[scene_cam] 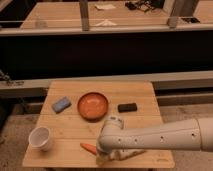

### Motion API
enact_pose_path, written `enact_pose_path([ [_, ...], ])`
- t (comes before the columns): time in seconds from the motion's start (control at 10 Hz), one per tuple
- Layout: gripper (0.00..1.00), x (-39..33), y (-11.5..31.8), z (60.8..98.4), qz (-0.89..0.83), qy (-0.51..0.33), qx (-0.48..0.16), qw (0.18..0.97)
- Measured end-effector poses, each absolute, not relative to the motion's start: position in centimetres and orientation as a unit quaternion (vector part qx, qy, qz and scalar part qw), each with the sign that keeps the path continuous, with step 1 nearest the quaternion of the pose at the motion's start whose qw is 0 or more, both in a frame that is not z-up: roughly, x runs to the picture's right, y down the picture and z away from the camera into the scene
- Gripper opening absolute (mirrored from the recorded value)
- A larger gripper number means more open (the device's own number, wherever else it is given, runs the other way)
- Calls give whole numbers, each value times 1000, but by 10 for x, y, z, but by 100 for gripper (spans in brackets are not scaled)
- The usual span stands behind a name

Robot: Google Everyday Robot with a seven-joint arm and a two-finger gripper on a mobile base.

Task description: Drag the pepper across the table

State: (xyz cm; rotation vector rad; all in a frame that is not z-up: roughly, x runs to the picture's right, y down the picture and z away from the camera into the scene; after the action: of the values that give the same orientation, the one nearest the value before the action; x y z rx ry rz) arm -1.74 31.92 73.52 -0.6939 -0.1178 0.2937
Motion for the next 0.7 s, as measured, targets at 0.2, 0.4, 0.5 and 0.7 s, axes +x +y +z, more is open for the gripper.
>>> enact_pose_path([
  [0.2,65,-18,319,735,147,-57,-339,928],
  [0.4,62,-18,318,734,150,-57,-338,927],
  [0.5,62,-18,317,734,151,-56,-338,927],
  [0.7,62,-19,317,734,153,-56,-338,927],
])
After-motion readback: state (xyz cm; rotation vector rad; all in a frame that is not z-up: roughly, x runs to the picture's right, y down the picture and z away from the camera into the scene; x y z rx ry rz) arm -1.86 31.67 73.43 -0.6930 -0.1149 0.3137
